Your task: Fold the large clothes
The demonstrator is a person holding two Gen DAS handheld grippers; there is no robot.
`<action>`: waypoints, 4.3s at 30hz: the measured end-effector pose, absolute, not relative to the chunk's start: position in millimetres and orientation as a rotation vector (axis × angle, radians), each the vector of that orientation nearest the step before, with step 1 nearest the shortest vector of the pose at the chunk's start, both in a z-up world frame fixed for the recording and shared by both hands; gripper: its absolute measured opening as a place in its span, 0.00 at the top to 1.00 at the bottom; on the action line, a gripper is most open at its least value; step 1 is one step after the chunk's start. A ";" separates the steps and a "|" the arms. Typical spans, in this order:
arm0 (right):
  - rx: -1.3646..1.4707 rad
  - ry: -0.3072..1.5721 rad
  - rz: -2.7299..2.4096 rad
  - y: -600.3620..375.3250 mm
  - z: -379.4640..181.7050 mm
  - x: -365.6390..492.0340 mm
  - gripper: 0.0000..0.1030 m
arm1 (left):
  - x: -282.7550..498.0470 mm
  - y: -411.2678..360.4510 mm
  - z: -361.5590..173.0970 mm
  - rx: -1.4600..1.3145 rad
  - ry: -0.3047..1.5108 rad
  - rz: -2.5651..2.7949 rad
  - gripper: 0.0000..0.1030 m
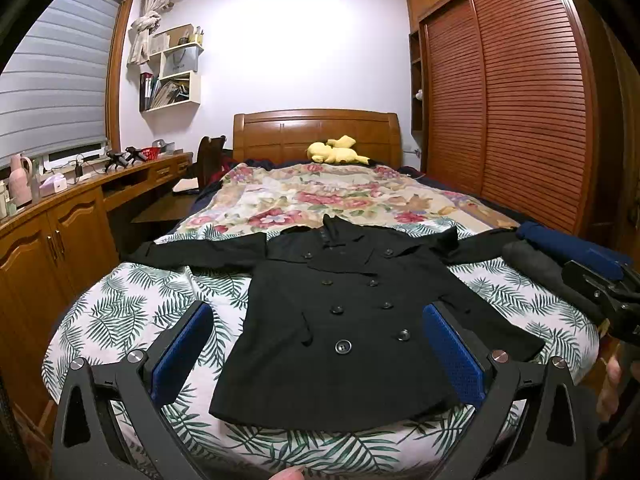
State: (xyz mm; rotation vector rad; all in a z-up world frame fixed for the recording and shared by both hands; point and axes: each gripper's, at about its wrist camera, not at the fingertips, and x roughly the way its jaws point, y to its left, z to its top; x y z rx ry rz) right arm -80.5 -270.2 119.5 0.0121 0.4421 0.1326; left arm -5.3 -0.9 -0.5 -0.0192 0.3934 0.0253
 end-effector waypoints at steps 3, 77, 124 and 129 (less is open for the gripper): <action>0.014 0.440 0.131 -268.8 119.4 -82.5 0.00 | -4.6 -0.3 -0.6 -0.018 0.394 0.025 0.00; -0.017 0.458 0.188 -251.8 96.3 -61.6 0.00 | 19.4 5.9 -14.2 -0.011 0.440 0.046 0.00; -0.142 0.709 0.450 -174.3 -32.9 176.0 0.00 | 197.6 99.4 -41.6 -0.073 0.608 0.170 0.00; -0.105 0.779 0.432 -183.4 -58.7 181.4 0.00 | 240.2 124.3 -50.7 -0.071 0.640 0.173 0.00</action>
